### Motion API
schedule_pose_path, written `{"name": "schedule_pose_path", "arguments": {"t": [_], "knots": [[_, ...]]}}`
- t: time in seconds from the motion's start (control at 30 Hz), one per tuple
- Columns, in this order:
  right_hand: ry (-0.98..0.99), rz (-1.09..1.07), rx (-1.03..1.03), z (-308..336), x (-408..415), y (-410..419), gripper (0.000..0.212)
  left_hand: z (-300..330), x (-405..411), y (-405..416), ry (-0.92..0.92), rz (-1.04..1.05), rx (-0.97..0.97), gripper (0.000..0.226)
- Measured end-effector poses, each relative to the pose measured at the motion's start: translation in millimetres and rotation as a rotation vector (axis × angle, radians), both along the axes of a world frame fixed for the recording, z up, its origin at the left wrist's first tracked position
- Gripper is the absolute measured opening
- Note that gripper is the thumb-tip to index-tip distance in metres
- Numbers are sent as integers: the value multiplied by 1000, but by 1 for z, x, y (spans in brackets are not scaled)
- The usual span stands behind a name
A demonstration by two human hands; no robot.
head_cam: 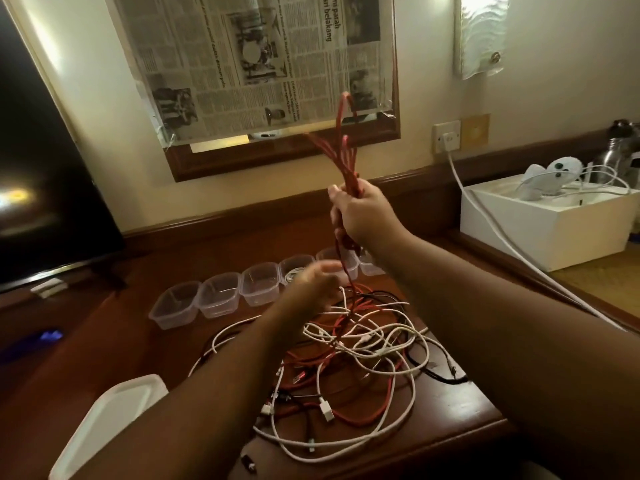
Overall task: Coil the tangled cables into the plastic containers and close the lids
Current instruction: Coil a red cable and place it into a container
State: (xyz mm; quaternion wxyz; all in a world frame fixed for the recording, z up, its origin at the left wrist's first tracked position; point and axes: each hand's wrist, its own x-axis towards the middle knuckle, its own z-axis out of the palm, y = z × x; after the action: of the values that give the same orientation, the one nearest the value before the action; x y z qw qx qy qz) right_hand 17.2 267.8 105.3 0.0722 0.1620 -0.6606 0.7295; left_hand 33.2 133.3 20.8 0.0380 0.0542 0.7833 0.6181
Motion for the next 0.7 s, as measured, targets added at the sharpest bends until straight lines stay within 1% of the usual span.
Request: {"name": "schedule_pose_path", "arguments": {"t": [0.03, 0.1, 0.17, 0.23, 0.3, 0.33, 0.4, 0.43, 0.5, 0.57, 0.6, 0.7], "knots": [[19, 24, -73, 4, 2, 0, 12, -7, 1, 3, -10, -76, -106, 21], [91, 27, -172, 12, 7, 0, 13, -15, 0, 8, 22, -102, -251, 15], [174, 4, -243, 16, 10, 4, 11, -18, -4, 9, 80, -53, -321, 22], [214, -27, -276, 17, 10, 10, 10, -16, -8, 7, 131, 57, -322, 29], [215, -74, -198, 15, 5, 15, 9, -6, -11, 3, 154, 225, -207, 31], [198, -114, -99, 12, 2, 15, 8, 1, -13, 2, 156, 292, -115, 31], [130, -208, 211, 6, -6, 16, 10, 17, -18, -1, 173, 383, 75, 29], [82, -209, 373, 2, -6, 16, 13, 25, -20, -2, 195, 411, 168, 28], [-19, -86, 599, -7, -4, 14, 20, 40, -23, -5, 213, 444, 296, 28], [-56, 39, 699, -15, 0, 10, 25, 53, -25, -4, 192, 448, 364, 31], [-54, 68, 710, -18, 2, 8, 27, 58, -25, -2, 177, 442, 403, 31], [-47, 132, 633, -24, 4, 0, 28, 71, -27, 3, 142, 409, 524, 31]]}}
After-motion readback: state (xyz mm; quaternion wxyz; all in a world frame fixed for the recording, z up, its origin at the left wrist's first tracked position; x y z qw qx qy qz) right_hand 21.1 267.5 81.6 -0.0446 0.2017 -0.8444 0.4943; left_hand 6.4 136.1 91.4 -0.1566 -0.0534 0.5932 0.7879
